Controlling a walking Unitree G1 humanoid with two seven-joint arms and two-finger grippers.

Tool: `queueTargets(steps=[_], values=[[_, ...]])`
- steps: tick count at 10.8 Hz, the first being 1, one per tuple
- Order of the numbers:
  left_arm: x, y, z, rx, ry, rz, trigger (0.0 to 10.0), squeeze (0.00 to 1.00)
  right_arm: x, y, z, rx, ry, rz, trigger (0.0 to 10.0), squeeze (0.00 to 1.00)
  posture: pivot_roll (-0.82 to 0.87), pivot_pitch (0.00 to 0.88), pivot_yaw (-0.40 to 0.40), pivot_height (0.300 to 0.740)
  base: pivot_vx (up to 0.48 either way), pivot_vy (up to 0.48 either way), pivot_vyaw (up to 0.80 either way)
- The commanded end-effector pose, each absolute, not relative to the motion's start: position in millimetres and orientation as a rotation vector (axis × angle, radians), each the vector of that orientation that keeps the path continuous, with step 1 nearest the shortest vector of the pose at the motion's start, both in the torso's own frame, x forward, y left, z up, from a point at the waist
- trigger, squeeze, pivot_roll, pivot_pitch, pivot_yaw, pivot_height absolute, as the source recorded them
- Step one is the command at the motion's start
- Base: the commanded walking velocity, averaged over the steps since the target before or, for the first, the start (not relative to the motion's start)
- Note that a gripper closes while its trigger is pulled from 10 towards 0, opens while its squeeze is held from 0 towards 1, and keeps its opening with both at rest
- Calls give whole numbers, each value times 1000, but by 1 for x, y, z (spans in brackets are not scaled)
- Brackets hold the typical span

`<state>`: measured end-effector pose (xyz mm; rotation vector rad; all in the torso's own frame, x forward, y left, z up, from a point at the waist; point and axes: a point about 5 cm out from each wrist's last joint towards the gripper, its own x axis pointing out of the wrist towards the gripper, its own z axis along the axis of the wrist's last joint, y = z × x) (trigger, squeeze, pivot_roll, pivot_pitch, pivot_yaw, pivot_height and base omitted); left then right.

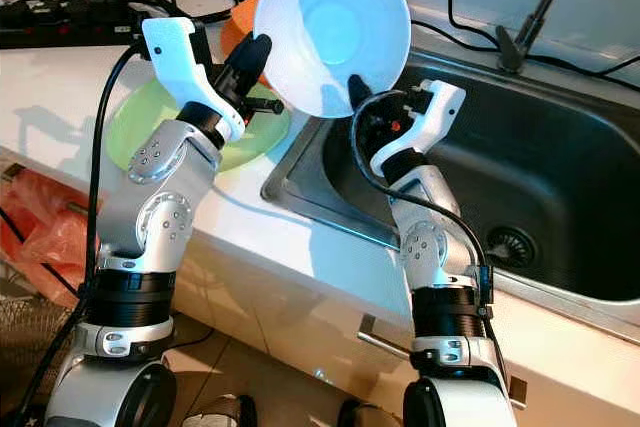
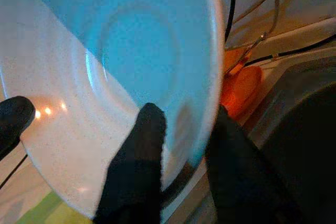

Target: Kitchen organization

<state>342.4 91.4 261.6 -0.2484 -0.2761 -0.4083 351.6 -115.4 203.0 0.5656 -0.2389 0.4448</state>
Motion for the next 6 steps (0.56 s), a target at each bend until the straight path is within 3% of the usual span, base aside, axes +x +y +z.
queueTargets(steps=[1, 6], values=[[338, 87, 269, -244, -311, -444, 10000, 0, 354, -118, 205, 566, -248, 425, 0, 0, 53, 114, -35, 740, 0, 0, 0], [338, 85, 266, -186, -306, -449, 10000, 0, 354, -118, 204, 572, -248, 417, 0, 0, 51, 112, -35, 740, 0, 0, 0]])
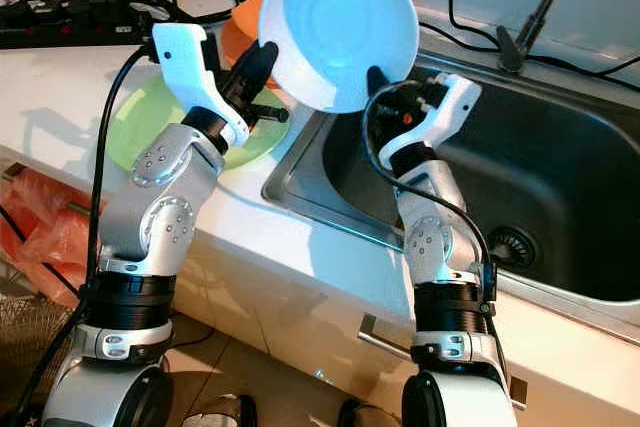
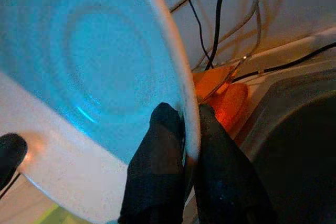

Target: Kitchen organization

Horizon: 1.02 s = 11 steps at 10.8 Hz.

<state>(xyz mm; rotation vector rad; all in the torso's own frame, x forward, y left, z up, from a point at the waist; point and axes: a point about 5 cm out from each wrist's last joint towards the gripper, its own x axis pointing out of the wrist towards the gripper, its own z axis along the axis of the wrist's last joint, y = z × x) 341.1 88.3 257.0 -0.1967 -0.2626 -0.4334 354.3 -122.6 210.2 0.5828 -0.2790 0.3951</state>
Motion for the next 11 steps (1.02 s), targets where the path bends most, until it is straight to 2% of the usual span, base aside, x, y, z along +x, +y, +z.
queueTargets(steps=[1, 5, 8, 9, 10, 11], values=[[339, 85, 265, -183, -306, -451, 10000, 1000, 354, -118, 204, 573, -248, 417, 0, 0, 52, 113, -35, 740, 0, 0, 0], [339, 84, 262, -154, -294, -462, 10000, 1000, 356, -120, 204, 579, -247, 394, 0, 0, 51, 112, -35, 740, 0, 0, 0], [338, 82, 260, -125, -293, -470, 10000, 1000, 362, -144, 206, 645, -286, 221, 0, 0, 52, 110, -34, 740, 0, 0, 0], [338, 83, 260, -115, -295, -465, 10000, 698, 363, -151, 206, 656, -297, 179, 0, 0, 52, 110, -35, 740, 0, 0, 0], [339, 82, 260, -115, -294, -463, 10000, 0, 364, -158, 206, 668, -309, 135, 0, 0, 52, 110, -34, 740, 0, 0, 0], [339, 82, 259, -114, -293, -462, 10000, 0, 365, -166, 205, 659, -313, 92, 0, 0, 52, 107, -34, 740, 0, 0, 0]])
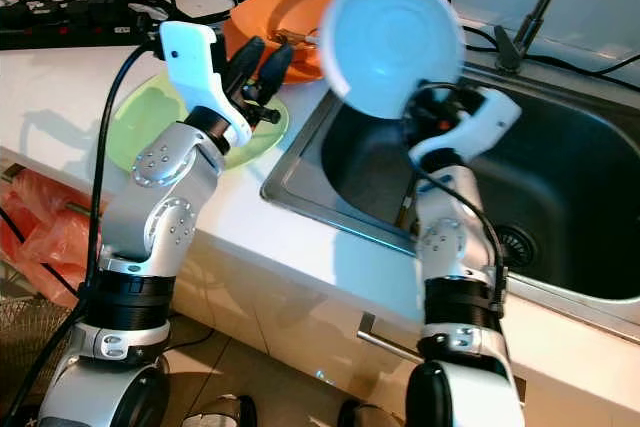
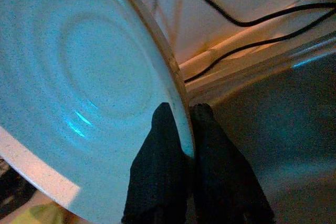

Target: Kitchen organization

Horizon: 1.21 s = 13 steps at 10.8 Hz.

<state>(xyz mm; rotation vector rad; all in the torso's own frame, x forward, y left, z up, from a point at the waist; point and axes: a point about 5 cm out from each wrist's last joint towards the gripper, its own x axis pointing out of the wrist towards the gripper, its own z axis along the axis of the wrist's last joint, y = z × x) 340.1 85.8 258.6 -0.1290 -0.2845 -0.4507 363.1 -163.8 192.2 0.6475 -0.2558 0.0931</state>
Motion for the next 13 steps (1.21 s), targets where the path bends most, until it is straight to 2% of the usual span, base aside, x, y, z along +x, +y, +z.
queueTargets(steps=[1, 3, 5, 10, 13], values=[[339, 82, 259, -110, -291, -461, 10000, 0, 366, -173, 203, 630, -311, 50, 0, 0, 53, 106, -35, 740, 0, 0, 0], [339, 84, 257, -109, -286, -454, 10000, 0, 365, -184, 198, 568, -303, -9, 0, 0, 54, 107, -36, 740, 0, 0, 0], [339, 85, 255, -103, -281, -449, 10000, 0, 365, -196, 188, 485, -268, -76, 10000, 0, 54, 111, -38, 740, 0, 0, 0], [339, 85, 253, -99, -276, -445, 10000, 0, 364, -199, 153, 225, -126, -110, 10000, 0, 54, 117, -42, 740, 0, 0, 0], [339, 84, 250, -103, -268, -440, 10000, 0, 359, -194, 125, 156, -24, -84, 10000, 0, 57, 118, -44, 740, 0, 0, 0]])
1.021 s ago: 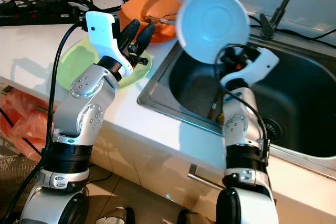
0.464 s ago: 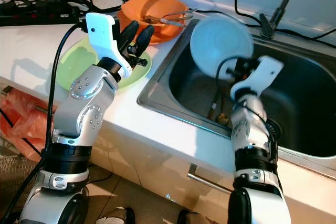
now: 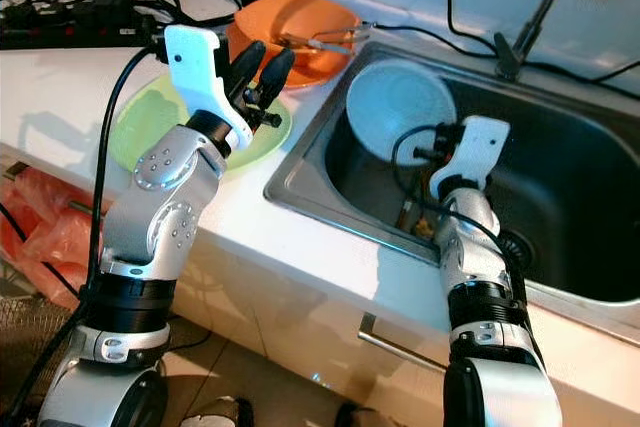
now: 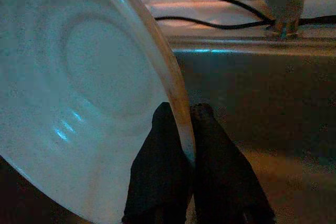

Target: Kitchen organization

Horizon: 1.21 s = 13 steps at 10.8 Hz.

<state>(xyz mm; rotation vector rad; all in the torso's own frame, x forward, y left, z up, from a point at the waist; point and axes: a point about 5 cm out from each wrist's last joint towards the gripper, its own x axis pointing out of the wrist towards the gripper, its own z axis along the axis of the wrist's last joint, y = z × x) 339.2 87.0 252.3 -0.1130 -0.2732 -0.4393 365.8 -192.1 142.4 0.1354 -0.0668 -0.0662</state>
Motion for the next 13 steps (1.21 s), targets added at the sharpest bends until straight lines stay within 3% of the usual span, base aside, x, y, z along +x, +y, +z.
queueTargets(steps=[1, 6, 13], values=[[339, 85, 248, -106, -264, -436, 10000, 0, 358, -193, 119, 154, -4, -82, 10000, 0, 56, 118, -44, 740, 0, 0, 0], [344, 88, 185, -63, -116, -388, 10000, 0, 359, -192, 116, 153, -9, -74, 10000, 0, 56, 119, -44, 740, 0, 0, 0], [339, 77, 153, -8, -71, -430, 10000, 0, 357, -192, 108, 148, 15, -76, 10000, 0, 53, 117, -43, 740, 0, 0, 0]])
